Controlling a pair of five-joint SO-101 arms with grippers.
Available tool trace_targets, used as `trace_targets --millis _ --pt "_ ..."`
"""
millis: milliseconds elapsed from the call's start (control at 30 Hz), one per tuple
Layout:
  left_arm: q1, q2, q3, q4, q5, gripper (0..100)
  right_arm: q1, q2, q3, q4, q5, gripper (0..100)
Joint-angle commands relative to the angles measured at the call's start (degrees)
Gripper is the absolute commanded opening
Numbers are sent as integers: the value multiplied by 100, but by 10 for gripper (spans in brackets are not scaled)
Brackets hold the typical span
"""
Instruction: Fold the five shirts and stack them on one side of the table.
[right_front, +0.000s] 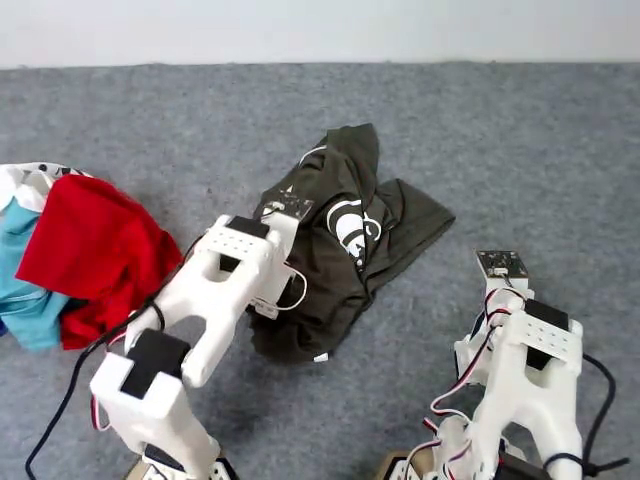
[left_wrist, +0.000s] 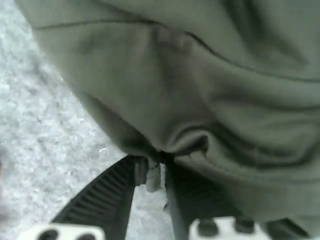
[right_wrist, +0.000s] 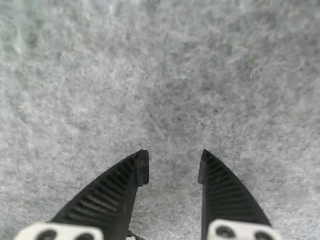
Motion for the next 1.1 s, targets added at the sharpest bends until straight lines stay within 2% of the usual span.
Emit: trace_targets --millis 0,67,233,367,600,800,1067 --pt "176 202 -198 149 -88 64 40 4 -9 -22 -26 179" --pt "105 193 -295 158 -97 13 40 4 -9 -31 -26 179" --pt "-18 193 -541 299 -308 13 40 4 -9 -31 -26 179" --pt "-202 193 -1429 1204 -325 13 40 4 -9 -31 -26 179" --pt "-1354 193 -3987 2901 -325 13 40 4 -9 -40 -26 179" --pt "-2382 193 -5385 2963 -316 13 40 4 -9 -48 -35 179" --pt "-3323 193 -7073 2954 -290 13 40 4 -9 -57 -44 179"
